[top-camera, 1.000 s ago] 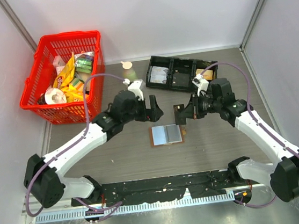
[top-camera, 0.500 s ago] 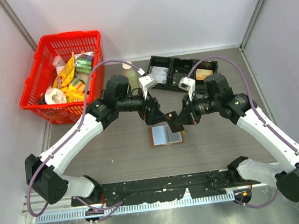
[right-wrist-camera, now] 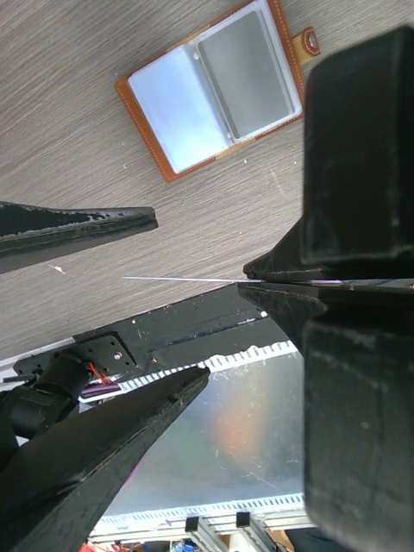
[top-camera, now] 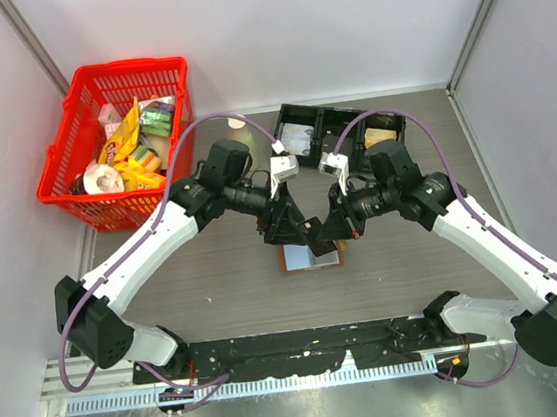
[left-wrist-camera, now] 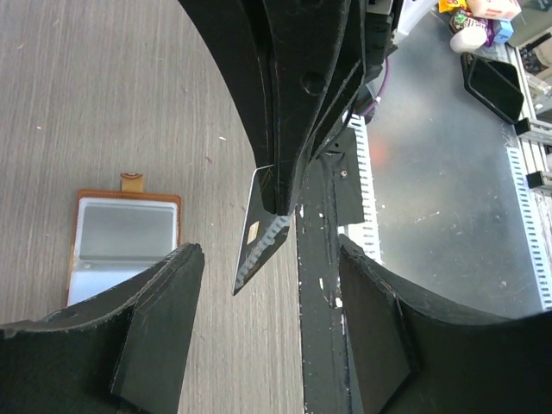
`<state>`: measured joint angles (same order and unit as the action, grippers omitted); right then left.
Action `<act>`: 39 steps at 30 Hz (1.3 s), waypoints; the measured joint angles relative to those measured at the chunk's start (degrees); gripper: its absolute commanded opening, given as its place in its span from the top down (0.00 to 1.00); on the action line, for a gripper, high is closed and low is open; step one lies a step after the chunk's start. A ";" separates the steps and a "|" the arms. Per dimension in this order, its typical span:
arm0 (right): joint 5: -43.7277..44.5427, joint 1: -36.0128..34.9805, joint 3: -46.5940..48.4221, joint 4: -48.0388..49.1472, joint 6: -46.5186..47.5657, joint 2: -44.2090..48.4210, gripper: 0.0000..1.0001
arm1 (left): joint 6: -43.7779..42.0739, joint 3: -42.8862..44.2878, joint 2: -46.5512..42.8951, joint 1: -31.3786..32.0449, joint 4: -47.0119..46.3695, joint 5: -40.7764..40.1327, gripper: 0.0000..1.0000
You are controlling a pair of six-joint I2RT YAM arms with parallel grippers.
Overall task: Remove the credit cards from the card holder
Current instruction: Place the credit card in the storage box.
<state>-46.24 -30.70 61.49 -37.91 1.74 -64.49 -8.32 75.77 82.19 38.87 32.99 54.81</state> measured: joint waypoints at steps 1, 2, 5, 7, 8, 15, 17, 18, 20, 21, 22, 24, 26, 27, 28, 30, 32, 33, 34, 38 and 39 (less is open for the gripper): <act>-0.24 0.00 0.00 0.13 0.02 0.00 0.98 | -0.26 0.00 0.00 0.00 0.33 0.33 0.38; -0.59 0.00 0.00 0.24 0.00 0.00 0.98 | -0.59 0.00 0.00 0.00 0.57 0.74 0.43; -1.68 0.00 0.00 0.81 -0.04 0.00 0.95 | -1.05 0.00 0.17 0.00 0.92 2.23 0.62; -2.10 0.00 0.00 1.25 -0.09 0.00 0.91 | -1.01 0.00 0.33 0.00 1.11 2.95 0.83; -2.49 0.00 0.00 1.46 -0.09 0.00 0.90 | -1.27 0.00 0.39 0.00 1.20 3.13 0.95; -4.35 0.02 -2.10 6.93 -3.10 0.02 0.42 | -0.39 -1.18 -0.50 -0.07 0.74 1.66 1.00; -4.24 0.57 -3.06 10.32 -5.62 0.04 0.35 | 2.80 -5.01 -3.04 -0.35 -3.17 -0.48 1.00; -4.07 0.81 -3.80 12.61 -7.26 0.22 0.31 | 5.09 -7.30 -4.59 -0.61 -5.46 -1.90 1.00; -2.67 1.55 -6.67 18.99 -11.82 1.31 0.23 | 10.16 -12.68 -8.39 -1.60 -11.04 -5.53 1.00; -1.92 1.81 -7.78 21.11 -14.03 1.84 0.23 | 12.20 -14.80 -9.97 -2.05 -13.33 -7.41 1.00; -0.26 2.01 -9.62 24.85 -16.70 2.82 0.22 | 15.04 -17.49 -11.96 -2.45 -16.44 -10.62 1.00; 2.58 2.32 -14.03 33.09 -22.21 4.85 0.22 | 21.20 -22.60 -15.80 -3.04 -22.58 -17.42 1.00; 5.20 2.32 -18.71 41.22 -27.36 6.34 0.22 | 26.23 -26.10 -18.12 -3.26 -27.76 -22.62 1.00; 6.10 2.32 -20.72 44.65 -29.40 6.78 0.22 | 29.07 -28.09 -19.23 -3.28 -30.80 -25.31 1.00; 7.15 2.32 -23.78 49.81 -32.57 7.06 0.22 | 32.50 -30.34 -20.33 -3.28 -34.34 -28.26 1.00; 8.76 2.14 -27.78 56.30 -36.65 6.86 0.23 | 37.64 -33.51 -21.49 -3.28 -39.28 -32.30 1.00; 10.45 1.77 -31.17 62.10 -40.50 6.19 0.25 | 42.84 -36.28 -22.10 -3.28 -43.87 -35.67 1.00; 11.15 1.49 -32.37 64.70 -42.12 5.68 0.25 | 44.89 -37.22 -22.14 -3.26 -45.72 -36.96 1.00; 11.76 1.27 -33.31 67.36 -43.60 5.09 0.25 | 47.06 -37.92 -22.14 -3.26 -47.41 -38.10 1.00; 14.19 0.98 -36.24 76.96 -48.39 3.19 0.28 | 53.62 -39.74 -22.16 -3.28 -54.27 -40.79 1.00; 14.49 0.94 -36.41 78.42 -49.09 2.54 0.29 | 54.88 -40.06 -22.16 -3.26 -55.67 -41.11 1.00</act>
<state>-31.75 -29.76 25.08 40.51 -47.35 -61.95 46.57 35.70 60.03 35.62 -22.68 13.69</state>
